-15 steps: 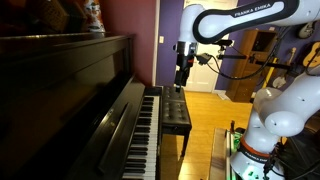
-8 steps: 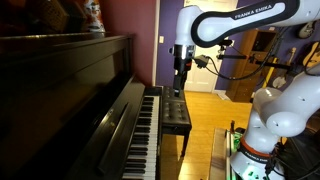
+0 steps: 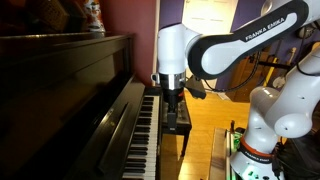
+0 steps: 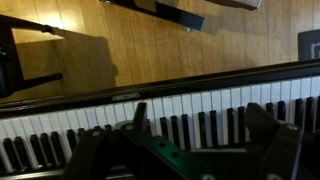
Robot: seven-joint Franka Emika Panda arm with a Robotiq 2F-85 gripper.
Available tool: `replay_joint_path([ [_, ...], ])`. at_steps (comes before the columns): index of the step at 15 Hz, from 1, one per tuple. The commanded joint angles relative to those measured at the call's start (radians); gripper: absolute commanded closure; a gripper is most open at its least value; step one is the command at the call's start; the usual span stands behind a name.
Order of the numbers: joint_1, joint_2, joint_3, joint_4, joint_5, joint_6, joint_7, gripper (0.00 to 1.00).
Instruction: Press E and G bass keys together on the piano
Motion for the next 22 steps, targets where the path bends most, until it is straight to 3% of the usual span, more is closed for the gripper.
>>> replay_joint_path([
  [1, 0.066, 0.12, 0.059, 0.022, 0.048, 0.086, 0.056, 0.26],
  [4, 0.119, 0.204, 0.11, 0.04, 0.078, 0.168, 0.071, 0.37],
  [10, 0.183, 0.385, 0.203, 0.077, 0.002, 0.362, 0.152, 0.86],
  [11, 0.181, 0.309, 0.183, 0.046, 0.027, 0.33, 0.131, 0.67],
  [13, 0.193, 0.356, 0.192, 0.06, 0.02, 0.351, 0.135, 0.83],
  [17, 0.193, 0.378, 0.19, 0.075, 0.018, 0.354, 0.135, 0.85],
  [18, 0.193, 0.378, 0.19, 0.076, 0.018, 0.354, 0.135, 0.96],
  [22, 0.194, 0.448, 0.196, 0.069, -0.07, 0.432, 0.174, 1.0],
])
